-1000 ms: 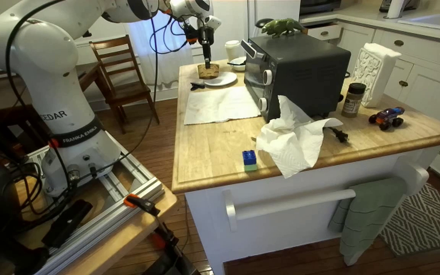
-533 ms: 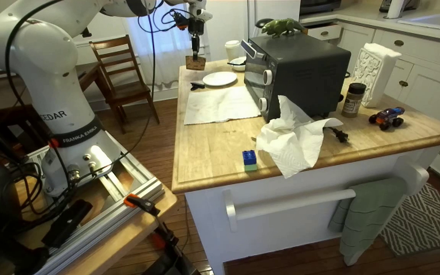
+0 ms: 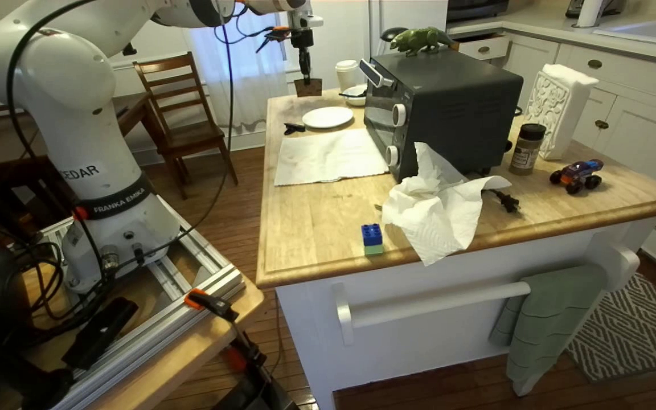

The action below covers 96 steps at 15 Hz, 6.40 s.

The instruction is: Remove the brown object from the white plate and put it on the table

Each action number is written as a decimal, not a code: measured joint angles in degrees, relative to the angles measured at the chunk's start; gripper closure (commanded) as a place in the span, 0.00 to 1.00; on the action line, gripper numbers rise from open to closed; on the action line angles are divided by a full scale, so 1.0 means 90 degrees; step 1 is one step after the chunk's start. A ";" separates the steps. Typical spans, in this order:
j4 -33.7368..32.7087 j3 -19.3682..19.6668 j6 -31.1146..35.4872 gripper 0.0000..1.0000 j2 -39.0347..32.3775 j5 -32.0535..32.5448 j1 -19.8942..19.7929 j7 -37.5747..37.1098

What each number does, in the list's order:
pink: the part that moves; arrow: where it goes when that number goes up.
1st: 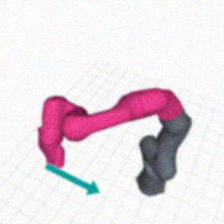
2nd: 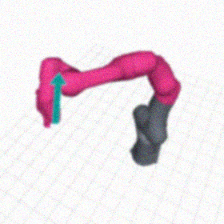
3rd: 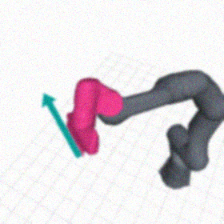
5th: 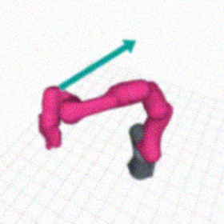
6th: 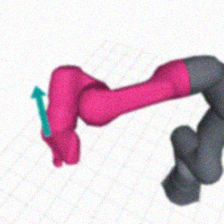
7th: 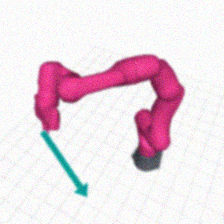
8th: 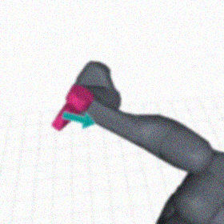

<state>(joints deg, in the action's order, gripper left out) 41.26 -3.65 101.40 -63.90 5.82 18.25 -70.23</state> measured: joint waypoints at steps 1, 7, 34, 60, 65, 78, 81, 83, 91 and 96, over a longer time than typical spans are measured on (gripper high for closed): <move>0.0097 0.0049 0.0299 1.00 -0.0005 0.0028 -0.0002 0.0000; 0.0782 0.0392 0.1360 1.00 0.0107 0.0078 -0.0051 0.0000; 0.4923 0.0487 0.3112 0.40 0.2361 -0.0112 -0.0182 0.0182; 0.5078 0.0388 0.3527 1.00 0.2639 -0.0132 -0.0133 -0.0398; 0.4849 0.0468 0.3679 1.00 0.2406 -0.0127 -0.0065 -0.0634; 0.4490 0.0751 0.3554 0.40 0.1941 -0.0092 0.0093 -0.0693; 0.4447 0.0751 0.3454 0.19 0.1942 -0.0091 0.0124 -0.0691; 0.4418 0.0751 0.3390 0.06 0.1941 -0.0088 0.0142 -0.0690; 0.4379 0.0764 0.3226 0.55 0.1941 0.0020 0.0161 -0.0690; 0.4377 0.0764 0.3151 0.90 0.1941 0.0080 0.0167 -0.0690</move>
<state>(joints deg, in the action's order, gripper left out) 80.66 3.22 129.76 -46.43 6.54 19.76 -76.44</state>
